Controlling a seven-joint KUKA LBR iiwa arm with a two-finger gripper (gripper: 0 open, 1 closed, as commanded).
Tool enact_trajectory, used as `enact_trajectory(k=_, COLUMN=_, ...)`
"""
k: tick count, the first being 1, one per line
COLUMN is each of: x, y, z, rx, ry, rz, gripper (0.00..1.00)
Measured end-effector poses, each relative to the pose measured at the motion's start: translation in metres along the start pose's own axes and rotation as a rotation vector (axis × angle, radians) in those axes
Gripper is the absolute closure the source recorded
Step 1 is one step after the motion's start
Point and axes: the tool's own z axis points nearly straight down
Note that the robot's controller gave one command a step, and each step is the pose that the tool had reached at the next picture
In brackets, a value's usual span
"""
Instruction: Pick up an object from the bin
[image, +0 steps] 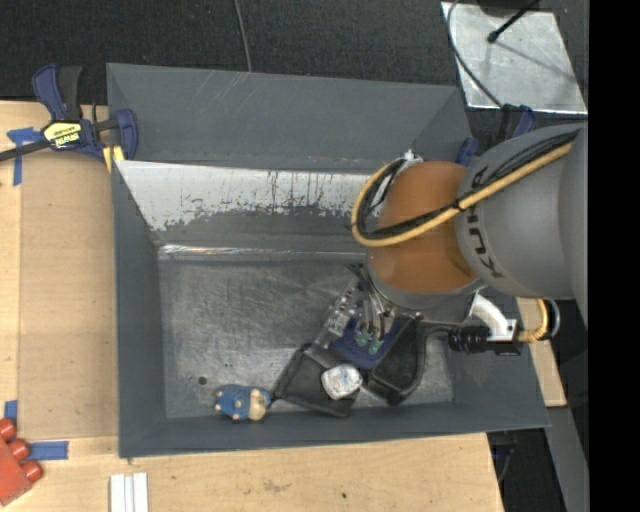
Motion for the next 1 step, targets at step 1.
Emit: enact_trajectory(k=1, x=-0.002, y=0.001, z=-0.0514, rx=0.003, ry=0.001, rz=-0.003, gripper=1.0)
